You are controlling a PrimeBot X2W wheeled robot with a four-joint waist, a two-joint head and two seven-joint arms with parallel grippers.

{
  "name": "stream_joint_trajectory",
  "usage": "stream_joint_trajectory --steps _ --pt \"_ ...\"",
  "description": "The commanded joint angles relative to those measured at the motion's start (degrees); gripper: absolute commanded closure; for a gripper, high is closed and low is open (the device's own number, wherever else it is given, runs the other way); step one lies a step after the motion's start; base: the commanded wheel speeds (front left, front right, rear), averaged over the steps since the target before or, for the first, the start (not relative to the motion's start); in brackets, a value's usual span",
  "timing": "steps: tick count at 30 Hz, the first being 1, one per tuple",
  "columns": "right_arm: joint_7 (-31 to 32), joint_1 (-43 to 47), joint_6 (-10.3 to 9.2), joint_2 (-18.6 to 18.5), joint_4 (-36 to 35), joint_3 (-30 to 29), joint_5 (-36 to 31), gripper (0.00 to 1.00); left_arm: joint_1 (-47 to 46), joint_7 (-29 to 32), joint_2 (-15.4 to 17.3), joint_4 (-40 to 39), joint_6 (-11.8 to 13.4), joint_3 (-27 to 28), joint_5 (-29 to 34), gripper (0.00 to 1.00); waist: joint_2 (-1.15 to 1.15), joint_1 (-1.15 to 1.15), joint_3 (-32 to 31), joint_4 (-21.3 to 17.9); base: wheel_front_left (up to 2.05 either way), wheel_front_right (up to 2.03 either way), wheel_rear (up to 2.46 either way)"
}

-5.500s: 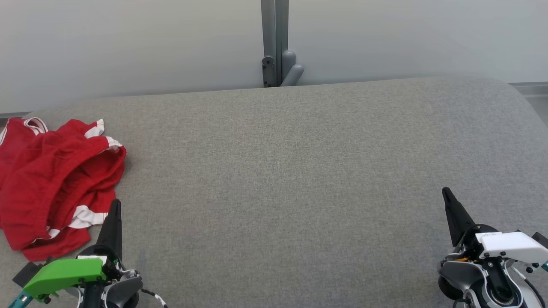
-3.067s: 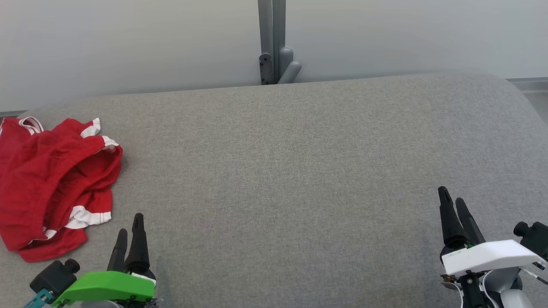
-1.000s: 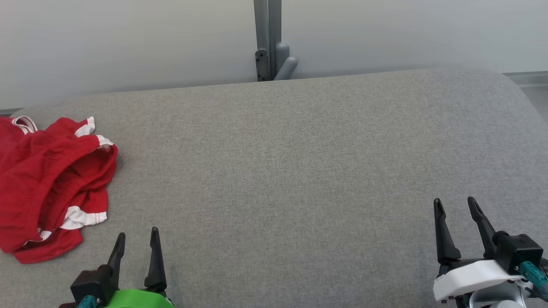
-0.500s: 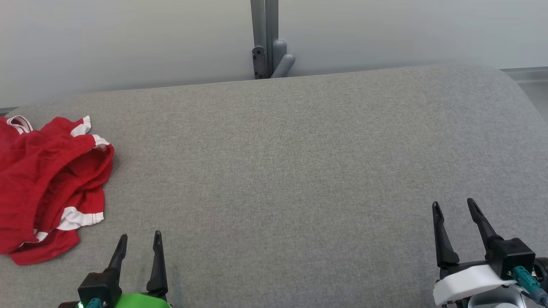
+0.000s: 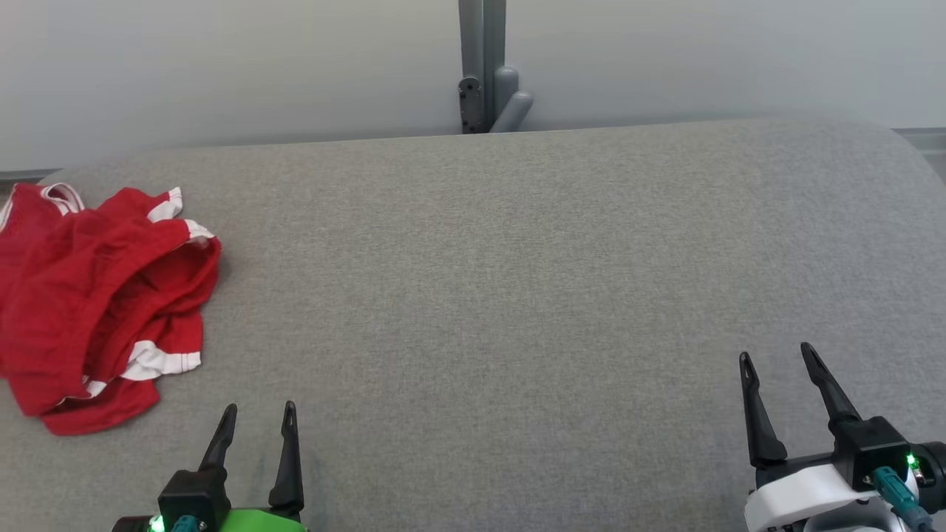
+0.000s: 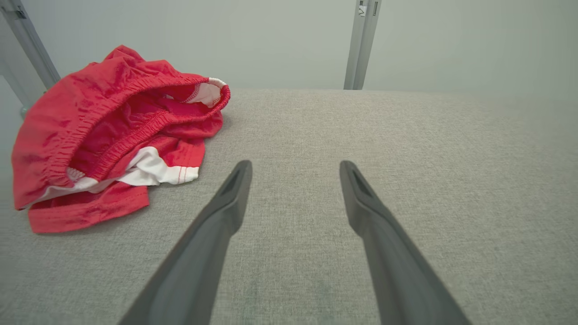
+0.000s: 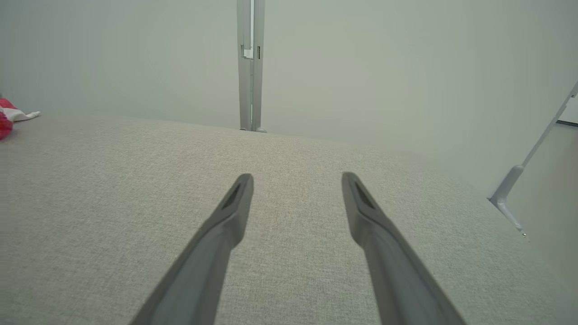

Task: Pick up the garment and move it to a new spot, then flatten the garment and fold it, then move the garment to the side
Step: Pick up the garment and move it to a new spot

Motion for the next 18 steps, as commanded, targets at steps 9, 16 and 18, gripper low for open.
stream_joint_trajectory --steps 9,16,18 --pt "-0.18 0.44 0.01 -0.24 0.26 2.27 -0.23 0.00 0.67 -0.19 0.12 -0.01 1.28 0.03 -0.93 0.00 0.31 0.00 -0.61 11.94 0.00 0.00 0.00" --pt "-0.18 -0.04 0.01 -0.25 0.80 4.78 -0.13 0.00 2.53 -0.19 0.11 -0.15 1.82 1.21 -1.77 0.00 0.31 0.00 -1.57 18.53 0.00 0.00 0.00" --pt "-0.18 -0.28 0.01 -0.26 0.98 5.19 -0.11 0.00 2.73 -0.19 0.10 -0.39 2.11 1.50 -2.01 0.00 0.31 0.00 -1.65 18.99 0.00 0.00 0.00"
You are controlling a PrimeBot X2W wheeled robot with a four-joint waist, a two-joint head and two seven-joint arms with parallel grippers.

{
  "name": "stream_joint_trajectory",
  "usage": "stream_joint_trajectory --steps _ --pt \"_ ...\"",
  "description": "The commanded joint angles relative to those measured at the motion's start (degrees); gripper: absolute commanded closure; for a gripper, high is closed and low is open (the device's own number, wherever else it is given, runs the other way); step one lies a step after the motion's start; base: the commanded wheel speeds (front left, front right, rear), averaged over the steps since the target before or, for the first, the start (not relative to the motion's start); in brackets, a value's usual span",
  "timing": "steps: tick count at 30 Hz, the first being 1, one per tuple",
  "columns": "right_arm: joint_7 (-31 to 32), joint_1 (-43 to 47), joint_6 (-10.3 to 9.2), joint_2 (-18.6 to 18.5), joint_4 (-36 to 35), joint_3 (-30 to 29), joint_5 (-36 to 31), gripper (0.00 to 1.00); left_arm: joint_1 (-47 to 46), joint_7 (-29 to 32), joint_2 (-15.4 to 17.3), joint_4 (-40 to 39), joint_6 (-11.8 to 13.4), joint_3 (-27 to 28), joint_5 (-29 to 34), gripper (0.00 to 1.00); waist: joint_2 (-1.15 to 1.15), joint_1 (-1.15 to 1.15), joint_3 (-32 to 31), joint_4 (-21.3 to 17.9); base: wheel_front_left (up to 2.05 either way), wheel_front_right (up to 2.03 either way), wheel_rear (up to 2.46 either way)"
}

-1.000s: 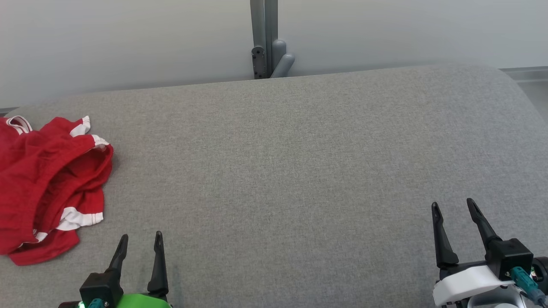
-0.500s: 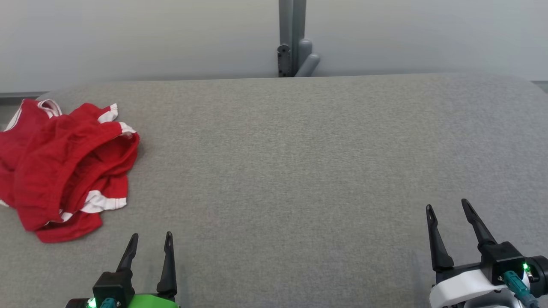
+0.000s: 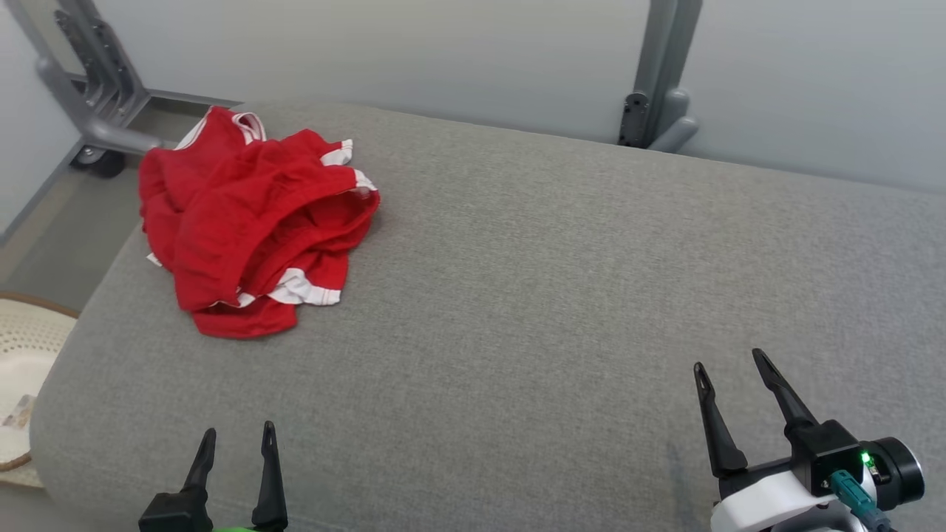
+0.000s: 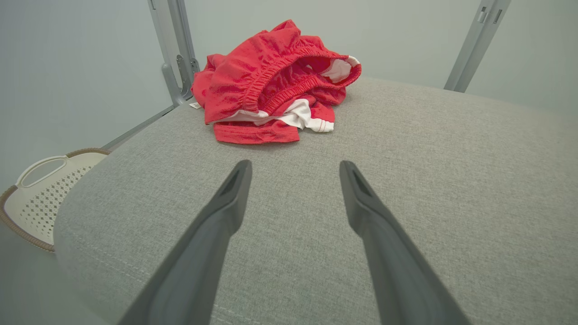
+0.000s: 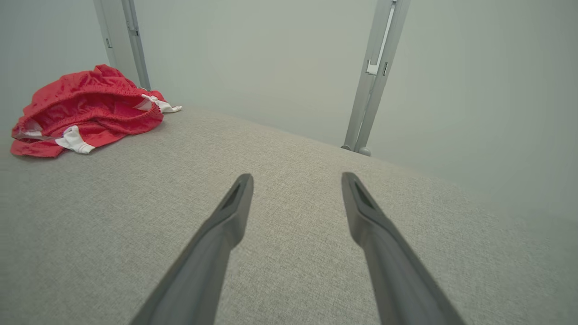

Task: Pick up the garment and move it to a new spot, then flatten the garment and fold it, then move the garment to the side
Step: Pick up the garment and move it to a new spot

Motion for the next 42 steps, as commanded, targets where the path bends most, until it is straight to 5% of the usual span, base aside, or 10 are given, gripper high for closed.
stream_joint_trajectory --steps 1,12,23,30,38,39,41,42 --pt "-0.18 -0.17 0.00 -0.27 0.15 -0.01 0.19 0.00 0.56 -0.19 0.12 -0.36 0.29 0.20 -0.28 0.00 0.31 0.00 -0.71 2.79 0.00 0.00 0.00" --pt "-0.18 -2.41 0.00 -0.26 -0.54 1.07 -1.23 0.00 -6.19 -0.19 0.10 -0.47 0.47 2.94 -2.48 0.00 0.31 0.00 5.15 -0.51 0.00 0.00 0.00" --pt "-0.18 -8.66 0.00 -0.67 -2.06 0.92 -2.39 0.00 -27.40 -0.11 3.80 18.72 -2.46 5.90 -3.11 0.00 0.31 0.00 16.73 -7.58 0.00 0.00 0.00" --pt "-0.18 -10.52 0.00 -0.42 -2.32 0.82 -1.45 0.00 -37.14 1.49 9.24 33.26 1.29 8.78 -3.68 0.00 0.31 0.00 19.00 -11.96 0.00 0.00 0.00" --pt "-0.18 -9.49 0.00 -0.21 -1.91 0.19 -0.67 0.00 -40.86 0.40 13.28 40.88 5.59 11.89 -4.88 0.00 0.31 0.00 17.65 -14.39 0.00 0.00 0.00" --pt "-0.18 -9.28 0.00 -0.21 -1.86 0.08 -0.43 0.00 -40.99 0.26 13.39 41.27 5.76 12.12 -4.90 0.05 0.31 0.00 17.36 -14.44 0.00 0.00 0.00" --pt "-0.18 -8.76 0.00 -0.19 -1.74 -0.04 0.00 0.00 -40.89 0.09 13.64 41.79 6.33 12.60 -5.17 0.80 0.31 0.00 16.77 -14.41 0.00 0.00 0.00" --pt "-0.18 -8.48 0.00 -0.19 -1.67 -0.10 0.18 0.00 -40.76 -0.04 13.78 41.70 6.73 12.67 -5.02 1.00 0.31 0.00 16.48 -14.34 0.00 0.00 0.00"
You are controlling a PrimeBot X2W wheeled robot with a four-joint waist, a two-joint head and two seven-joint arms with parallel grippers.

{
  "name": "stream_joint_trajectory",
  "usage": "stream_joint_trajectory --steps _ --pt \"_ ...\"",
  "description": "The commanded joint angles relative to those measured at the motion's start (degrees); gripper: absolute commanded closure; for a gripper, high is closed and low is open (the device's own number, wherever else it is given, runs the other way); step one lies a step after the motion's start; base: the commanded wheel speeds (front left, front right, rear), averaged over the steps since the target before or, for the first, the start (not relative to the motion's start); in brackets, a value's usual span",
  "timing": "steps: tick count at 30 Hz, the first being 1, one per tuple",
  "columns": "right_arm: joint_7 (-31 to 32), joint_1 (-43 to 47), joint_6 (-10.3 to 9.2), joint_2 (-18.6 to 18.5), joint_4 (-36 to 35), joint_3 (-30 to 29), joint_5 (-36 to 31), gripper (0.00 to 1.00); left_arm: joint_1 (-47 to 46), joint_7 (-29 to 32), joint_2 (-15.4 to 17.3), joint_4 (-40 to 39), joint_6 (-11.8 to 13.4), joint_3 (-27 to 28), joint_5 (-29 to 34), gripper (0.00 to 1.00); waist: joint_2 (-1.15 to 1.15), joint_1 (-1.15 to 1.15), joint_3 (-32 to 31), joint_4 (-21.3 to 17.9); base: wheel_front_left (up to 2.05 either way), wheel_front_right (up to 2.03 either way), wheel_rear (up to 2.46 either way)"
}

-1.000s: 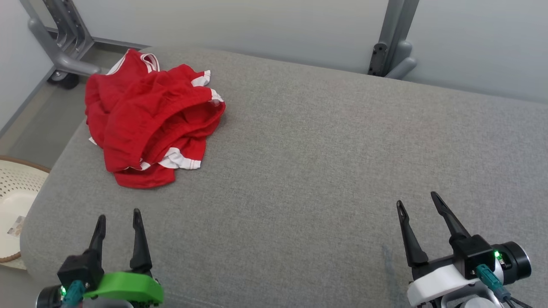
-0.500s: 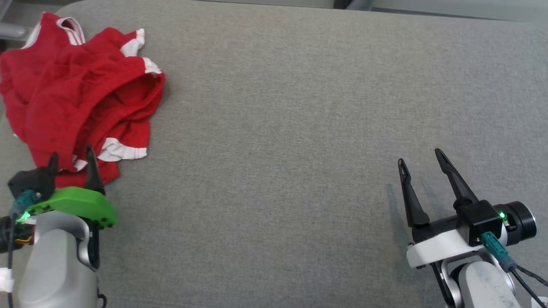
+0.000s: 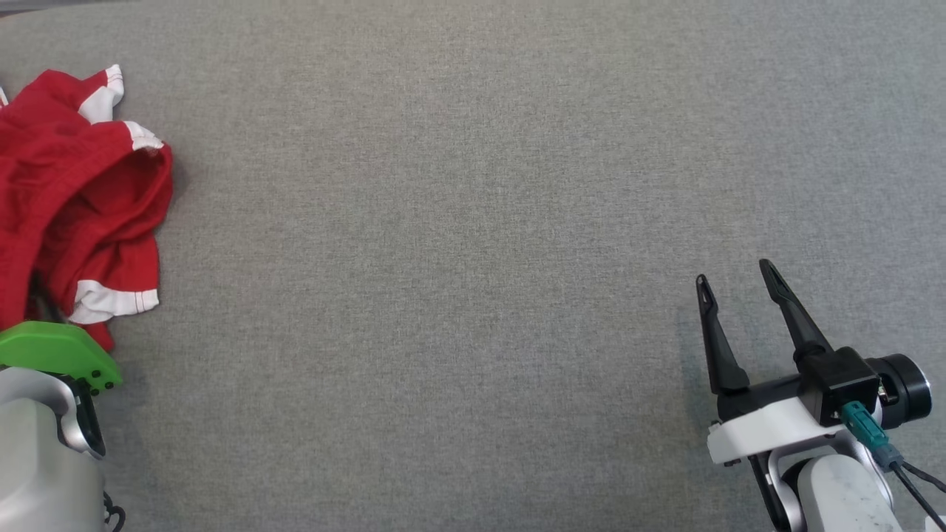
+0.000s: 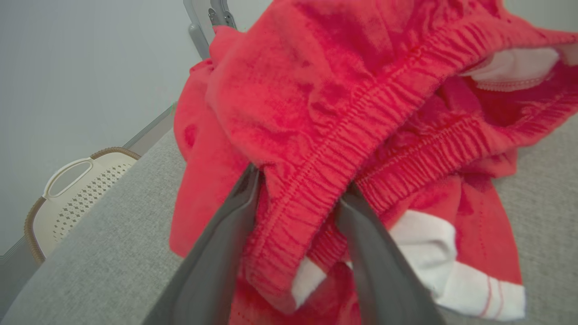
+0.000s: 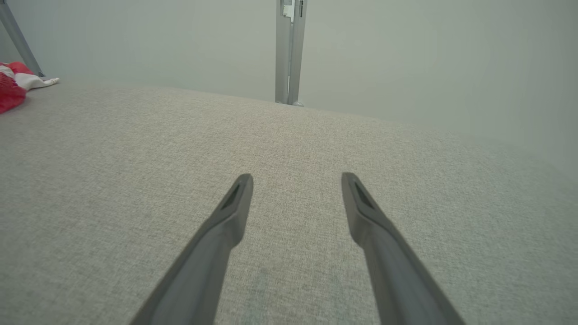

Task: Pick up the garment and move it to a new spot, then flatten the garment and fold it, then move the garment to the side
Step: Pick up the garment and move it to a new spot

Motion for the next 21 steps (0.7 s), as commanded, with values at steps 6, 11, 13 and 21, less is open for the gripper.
stream_joint_trajectory --steps 6,11,13,21 --pt "-0.18 1.91 0.00 -0.08 0.55 -0.24 1.06 0.00 0.59 -0.52 0.12 -6.47 2.35 1.85 0.12 1.00 0.31 0.00 -2.48 0.78 0.00 0.00 0.00" --pt "-0.18 2.85 0.00 -0.09 1.19 -0.03 1.29 0.00 4.41 -0.51 -1.93 -19.43 2.45 4.77 -0.21 1.00 0.31 0.00 -4.51 1.27 0.00 0.00 0.00" --pt "-0.18 3.68 0.00 -0.09 1.34 -0.11 1.54 0.00 5.66 -0.52 -3.41 -25.03 1.77 4.39 0.36 1.00 0.31 0.00 -5.29 1.58 0.00 0.00 0.00" --pt "-0.18 4.59 0.00 -0.10 1.97 1.01 2.56 0.00 7.97 3.22 -9.32 -43.00 -3.18 -4.93 1.96 1.00 0.31 0.00 -7.87 0.62 0.00 0.00 0.00"
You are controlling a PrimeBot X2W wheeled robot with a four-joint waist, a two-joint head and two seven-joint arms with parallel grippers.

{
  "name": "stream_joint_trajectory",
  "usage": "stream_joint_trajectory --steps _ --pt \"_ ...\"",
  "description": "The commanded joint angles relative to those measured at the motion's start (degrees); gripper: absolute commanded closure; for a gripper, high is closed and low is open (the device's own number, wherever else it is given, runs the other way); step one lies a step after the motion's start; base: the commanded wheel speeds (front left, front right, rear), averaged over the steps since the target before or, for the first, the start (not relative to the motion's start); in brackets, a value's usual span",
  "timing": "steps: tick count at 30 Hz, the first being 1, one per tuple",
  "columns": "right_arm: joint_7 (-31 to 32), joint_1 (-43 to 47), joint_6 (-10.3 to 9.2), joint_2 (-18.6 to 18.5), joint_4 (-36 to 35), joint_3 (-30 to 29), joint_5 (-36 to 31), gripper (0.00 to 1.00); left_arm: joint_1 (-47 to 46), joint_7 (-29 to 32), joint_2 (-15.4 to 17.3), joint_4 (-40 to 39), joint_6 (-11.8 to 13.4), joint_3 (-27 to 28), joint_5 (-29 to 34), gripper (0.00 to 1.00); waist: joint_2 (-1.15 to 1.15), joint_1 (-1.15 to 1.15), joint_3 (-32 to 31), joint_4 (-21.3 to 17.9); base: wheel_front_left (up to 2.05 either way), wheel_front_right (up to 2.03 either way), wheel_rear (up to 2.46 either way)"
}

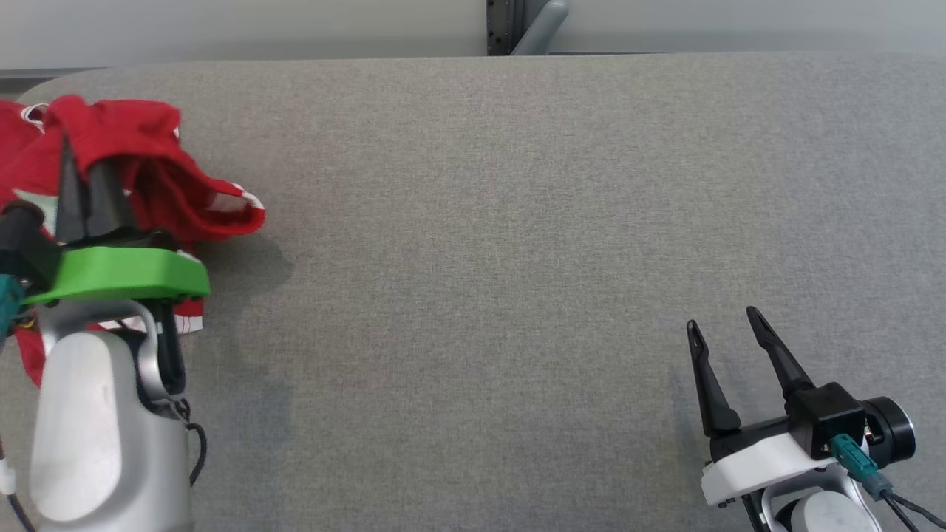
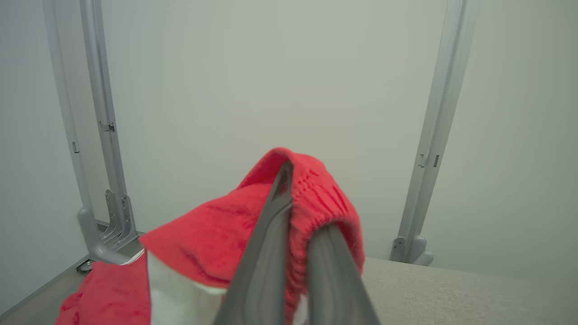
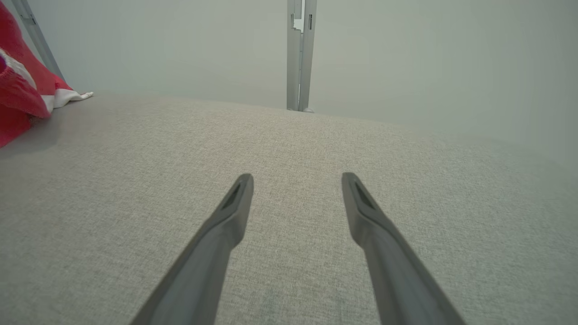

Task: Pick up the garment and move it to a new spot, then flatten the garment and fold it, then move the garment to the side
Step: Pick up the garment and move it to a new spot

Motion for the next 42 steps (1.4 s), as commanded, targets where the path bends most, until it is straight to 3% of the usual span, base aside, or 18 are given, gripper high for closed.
stream_joint_trajectory --steps 1,6,13,19,25,30,32,42 --pt "-0.18 0.20 0.00 -0.18 0.06 0.19 0.45 0.00 1.09 1.51 -0.78 -2.56 -0.83 -1.82 -0.08 1.00 0.31 0.00 -0.86 -1.18 0.00 0.00 0.00" --pt "-0.18 0.51 0.00 -0.19 0.17 0.34 1.35 0.00 3.01 7.69 -2.89 -13.50 -2.90 -10.53 -0.86 1.00 0.31 0.00 -1.89 -4.25 0.00 0.00 0.00" --pt "-0.18 -0.08 0.00 -0.18 0.58 0.76 3.07 0.00 2.06 12.80 -3.64 -20.20 -2.54 -22.04 -4.93 1.00 0.31 0.00 -2.63 -10.99 0.00 0.00 0.00" --pt "-0.18 -0.20 0.00 -0.16 1.07 1.16 5.06 0.00 -3.12 12.95 -3.70 -20.80 0.91 -33.07 -10.90 1.00 0.31 0.00 -2.42 -18.36 0.00 0.00 0.00" --pt "-0.18 0.21 0.00 -0.16 1.31 0.62 6.20 0.00 -7.54 12.04 -3.69 -19.13 4.04 -38.41 -12.69 1.00 0.31 0.00 -1.76 -21.86 0.00 0.00 0.00" --pt "-0.18 -0.23 0.00 -0.16 1.37 0.74 7.03 0.00 -8.79 11.70 -3.66 -11.11 5.58 -40.49 -13.57 1.00 0.31 0.00 -0.84 -23.76 0.00 0.00 0.00" --pt "-0.18 -0.38 0.00 -0.15 1.48 0.70 7.40 0.00 -8.06 10.82 -3.64 -2.60 6.09 -40.91 -13.67 1.00 0.31 0.00 -0.52 -24.21 0.00 0.00 0.00" --pt "-0.18 -1.28 0.00 -0.15 2.17 2.44 7.78 0.00 -10.63 3.09 -3.67 20.99 5.84 -47.20 -18.84 1.00 0.31 0.00 0.23 -25.10 0.00 0.00 0.00"
